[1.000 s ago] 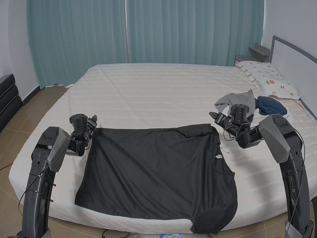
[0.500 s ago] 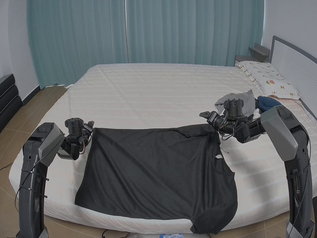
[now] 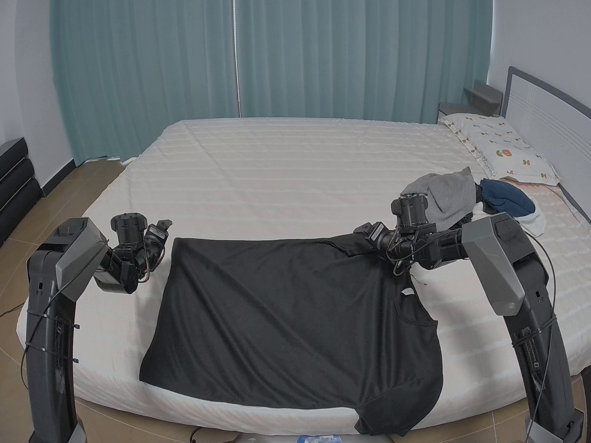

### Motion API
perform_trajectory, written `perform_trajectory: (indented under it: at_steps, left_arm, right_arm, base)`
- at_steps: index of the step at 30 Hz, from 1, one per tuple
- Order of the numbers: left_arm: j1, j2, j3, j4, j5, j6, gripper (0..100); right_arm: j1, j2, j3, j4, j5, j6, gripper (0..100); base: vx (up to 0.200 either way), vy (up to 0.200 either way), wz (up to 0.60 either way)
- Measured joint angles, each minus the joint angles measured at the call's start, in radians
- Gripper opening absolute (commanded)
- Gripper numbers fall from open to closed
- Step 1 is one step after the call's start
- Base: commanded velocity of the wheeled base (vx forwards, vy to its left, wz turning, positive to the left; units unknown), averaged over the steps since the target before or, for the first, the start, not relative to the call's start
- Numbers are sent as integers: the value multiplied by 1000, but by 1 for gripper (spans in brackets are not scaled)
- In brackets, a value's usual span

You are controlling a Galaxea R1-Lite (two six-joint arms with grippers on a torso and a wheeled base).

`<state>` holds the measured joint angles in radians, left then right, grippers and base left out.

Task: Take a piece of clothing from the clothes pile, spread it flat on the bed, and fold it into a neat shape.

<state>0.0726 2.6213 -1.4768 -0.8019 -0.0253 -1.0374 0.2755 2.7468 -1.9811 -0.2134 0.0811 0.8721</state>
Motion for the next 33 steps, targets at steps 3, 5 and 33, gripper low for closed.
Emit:
perform_trajectory:
  at_steps: [3, 5, 33]
  left_arm:
    - [-1, -2, 1, 0, 0, 0, 100]
    - [-2, -3, 1, 0, 0, 1, 100]
    - [-6, -5, -1, -3, 8, 7, 100]
  right_arm:
    - [2, 26, -13, -33, -3, 4, 100]
    - [2, 40, -16, -87, -6, 4, 100]
    - [-42, 74, -18, -455, 6, -89, 100]
  base:
    - [0, 0, 0]
    - [0, 0, 0]
    - [0, 0, 0]
